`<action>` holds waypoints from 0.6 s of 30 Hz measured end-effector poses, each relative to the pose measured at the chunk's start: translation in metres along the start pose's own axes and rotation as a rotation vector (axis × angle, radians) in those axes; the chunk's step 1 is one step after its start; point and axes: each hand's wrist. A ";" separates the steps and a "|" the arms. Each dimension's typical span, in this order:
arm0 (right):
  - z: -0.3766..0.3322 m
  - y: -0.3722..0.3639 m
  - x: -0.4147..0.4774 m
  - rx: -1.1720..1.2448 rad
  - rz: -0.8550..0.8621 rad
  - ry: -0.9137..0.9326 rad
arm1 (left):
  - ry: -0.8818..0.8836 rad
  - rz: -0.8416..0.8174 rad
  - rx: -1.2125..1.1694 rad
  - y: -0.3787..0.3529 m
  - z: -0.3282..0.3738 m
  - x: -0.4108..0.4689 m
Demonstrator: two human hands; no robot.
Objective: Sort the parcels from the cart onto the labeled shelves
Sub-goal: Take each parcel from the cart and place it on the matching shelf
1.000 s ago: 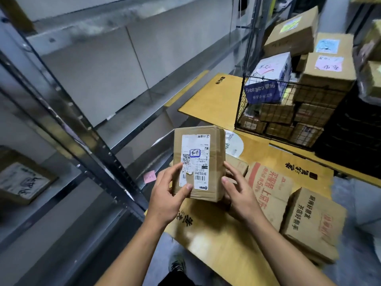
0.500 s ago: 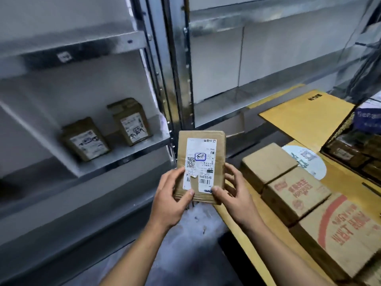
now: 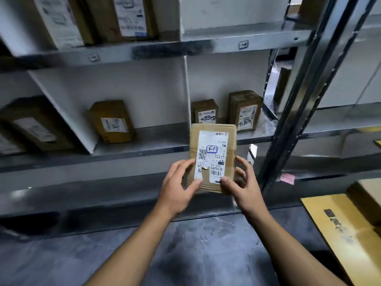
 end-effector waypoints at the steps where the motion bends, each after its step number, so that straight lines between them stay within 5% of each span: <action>1: 0.000 -0.015 0.003 0.001 -0.011 0.005 | 0.011 0.012 0.036 0.017 -0.006 -0.004; 18: -0.029 -0.147 0.086 -0.144 -0.119 0.145 | 0.240 -0.311 0.750 0.158 -0.090 -0.008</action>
Point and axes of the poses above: each hand's wrist, its own x-axis towards the middle knuckle, its own y-axis out of the back of the hand, z = x × y, and after that the axes turned 11 degrees about -y, right-handed
